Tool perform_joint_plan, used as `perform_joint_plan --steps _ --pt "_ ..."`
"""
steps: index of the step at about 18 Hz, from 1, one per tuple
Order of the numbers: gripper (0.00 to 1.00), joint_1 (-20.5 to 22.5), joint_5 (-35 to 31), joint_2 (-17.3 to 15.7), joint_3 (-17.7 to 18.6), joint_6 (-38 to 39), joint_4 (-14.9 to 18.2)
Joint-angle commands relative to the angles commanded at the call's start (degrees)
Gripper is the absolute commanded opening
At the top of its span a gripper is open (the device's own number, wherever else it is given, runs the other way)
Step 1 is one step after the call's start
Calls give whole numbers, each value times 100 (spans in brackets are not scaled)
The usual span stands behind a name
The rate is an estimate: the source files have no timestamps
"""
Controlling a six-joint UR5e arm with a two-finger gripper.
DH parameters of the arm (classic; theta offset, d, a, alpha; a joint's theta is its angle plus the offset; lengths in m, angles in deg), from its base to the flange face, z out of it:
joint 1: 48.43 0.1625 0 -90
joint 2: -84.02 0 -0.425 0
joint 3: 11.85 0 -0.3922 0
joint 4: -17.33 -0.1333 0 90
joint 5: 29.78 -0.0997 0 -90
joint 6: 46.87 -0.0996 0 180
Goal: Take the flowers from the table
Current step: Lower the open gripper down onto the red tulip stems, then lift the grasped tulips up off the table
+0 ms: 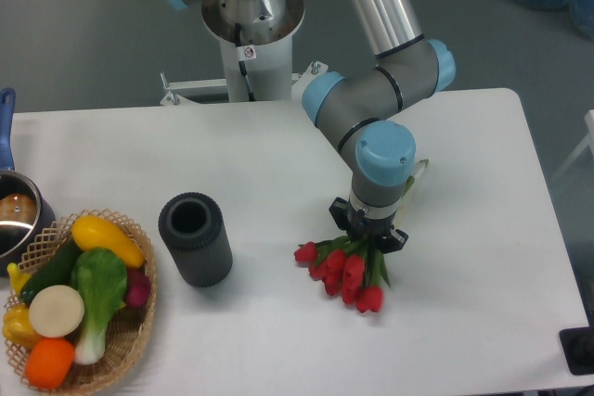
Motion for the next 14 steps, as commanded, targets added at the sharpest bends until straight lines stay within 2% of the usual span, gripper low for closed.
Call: perform_joint_plan --steps 6,12,14 --pt "1 352 -17 -140 -351 17 44" --pt "3 352 -35 -272 -598 -35 149" --pt "3 352 -70 -360 -668 -79 350"
